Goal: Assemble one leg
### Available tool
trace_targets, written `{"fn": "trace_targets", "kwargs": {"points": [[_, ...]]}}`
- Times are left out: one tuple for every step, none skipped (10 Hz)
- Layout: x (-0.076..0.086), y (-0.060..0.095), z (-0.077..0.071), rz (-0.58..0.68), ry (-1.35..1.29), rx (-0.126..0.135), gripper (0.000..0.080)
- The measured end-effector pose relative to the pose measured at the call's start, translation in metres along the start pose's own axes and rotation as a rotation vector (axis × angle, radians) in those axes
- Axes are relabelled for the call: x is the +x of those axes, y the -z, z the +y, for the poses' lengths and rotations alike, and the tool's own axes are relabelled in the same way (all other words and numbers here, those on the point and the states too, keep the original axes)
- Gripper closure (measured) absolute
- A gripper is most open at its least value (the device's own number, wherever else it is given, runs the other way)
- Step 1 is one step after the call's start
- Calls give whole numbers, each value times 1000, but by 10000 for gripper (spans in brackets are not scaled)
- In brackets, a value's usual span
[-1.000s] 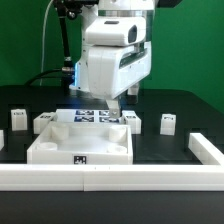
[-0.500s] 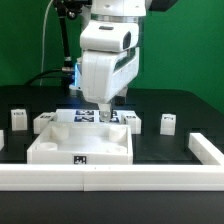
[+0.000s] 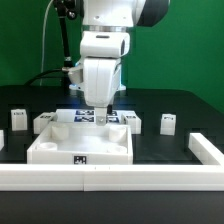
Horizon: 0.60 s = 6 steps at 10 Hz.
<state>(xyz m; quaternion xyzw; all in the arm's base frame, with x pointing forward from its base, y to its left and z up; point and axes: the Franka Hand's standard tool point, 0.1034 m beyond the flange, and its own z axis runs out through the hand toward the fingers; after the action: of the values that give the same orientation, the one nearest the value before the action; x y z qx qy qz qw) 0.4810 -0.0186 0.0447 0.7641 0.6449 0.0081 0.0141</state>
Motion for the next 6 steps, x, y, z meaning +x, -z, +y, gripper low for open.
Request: {"fn": "trace_targets", "kwargs": {"points": [[-2,-5,-3,-2,26,-17,150],[-2,-7,-7,-5,38,-11,150],[-3,-11,-11,-7,40,-2,150],[-4,-16,-15,-8,38,11,150],[-4,-19,-17,-9,37,17,150],[-4,-23,-20,-9,35,27,150]]}}
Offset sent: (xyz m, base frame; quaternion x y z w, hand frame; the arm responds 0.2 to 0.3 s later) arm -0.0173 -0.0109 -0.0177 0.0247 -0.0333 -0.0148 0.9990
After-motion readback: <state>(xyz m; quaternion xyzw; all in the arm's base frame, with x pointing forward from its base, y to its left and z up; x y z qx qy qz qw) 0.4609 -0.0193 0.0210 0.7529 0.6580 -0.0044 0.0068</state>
